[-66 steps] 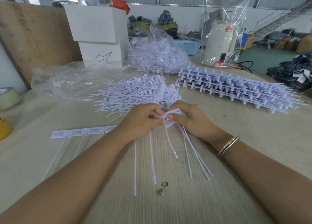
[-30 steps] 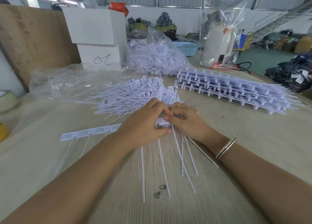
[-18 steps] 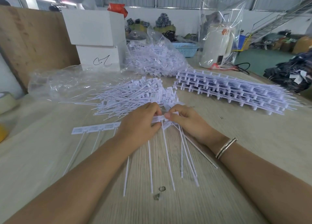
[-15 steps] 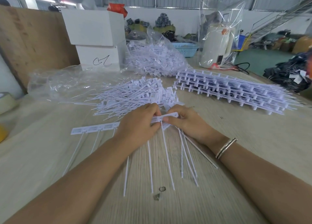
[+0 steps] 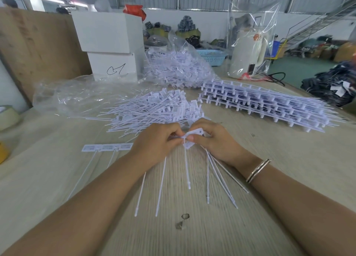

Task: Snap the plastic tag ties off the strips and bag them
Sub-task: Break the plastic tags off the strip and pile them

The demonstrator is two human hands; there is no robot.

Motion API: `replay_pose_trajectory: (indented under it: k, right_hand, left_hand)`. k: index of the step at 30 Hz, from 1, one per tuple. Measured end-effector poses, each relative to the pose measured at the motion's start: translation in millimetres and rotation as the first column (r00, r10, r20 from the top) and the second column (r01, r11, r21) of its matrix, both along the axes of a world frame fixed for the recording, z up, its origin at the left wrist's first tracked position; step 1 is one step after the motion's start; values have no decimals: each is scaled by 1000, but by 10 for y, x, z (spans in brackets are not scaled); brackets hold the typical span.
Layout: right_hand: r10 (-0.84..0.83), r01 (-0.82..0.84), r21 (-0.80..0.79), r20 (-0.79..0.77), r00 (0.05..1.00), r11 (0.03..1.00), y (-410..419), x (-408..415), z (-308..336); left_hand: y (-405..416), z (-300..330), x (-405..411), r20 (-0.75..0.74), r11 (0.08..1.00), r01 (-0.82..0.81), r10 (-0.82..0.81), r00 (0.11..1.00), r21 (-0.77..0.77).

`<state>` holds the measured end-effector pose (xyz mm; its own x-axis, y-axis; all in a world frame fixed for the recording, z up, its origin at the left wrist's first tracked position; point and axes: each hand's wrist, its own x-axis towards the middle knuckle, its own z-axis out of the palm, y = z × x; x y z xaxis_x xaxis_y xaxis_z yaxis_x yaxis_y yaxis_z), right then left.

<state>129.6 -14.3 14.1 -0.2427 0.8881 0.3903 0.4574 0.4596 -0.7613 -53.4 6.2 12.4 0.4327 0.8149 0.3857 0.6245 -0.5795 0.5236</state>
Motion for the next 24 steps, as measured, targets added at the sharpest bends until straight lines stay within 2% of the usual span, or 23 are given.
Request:
replay_pose_trajectory:
  k: [4, 11, 17, 20, 21, 22, 24]
  right_hand:
    - [-4, 4, 1, 13, 1000, 1000, 19, 12, -18]
    - [-14, 14, -2, -71, 997, 1000, 25, 17, -15]
    - [19, -52, -107, -289, 957, 993, -9, 37, 3]
    - [-52, 3, -110, -450, 892, 994, 5, 75, 45]
    - [-74, 28, -106, -458, 886, 994, 3, 110, 57]
    - [-90, 50, -107, -412, 907, 993, -6, 143, 65]
    - [-89, 74, -100, -164, 982, 992, -14, 164, 59]
  left_hand:
    - [7, 3, -10, 15, 1000, 21, -21, 1000, -17]
    - [-25, 29, 5, 182, 996, 80, -70, 981, -45]
    - [-40, 39, 48, 311, 990, 124, -99, 945, -61]
    - [-1, 54, 37, 476, 978, 129, -37, 878, -161]
    - [5, 47, 27, 505, 973, 133, -19, 863, -190]
    - [8, 27, 19, 490, 975, 117, -9, 872, -190]
    - [7, -24, 3, 357, 989, 56, -3, 934, -139]
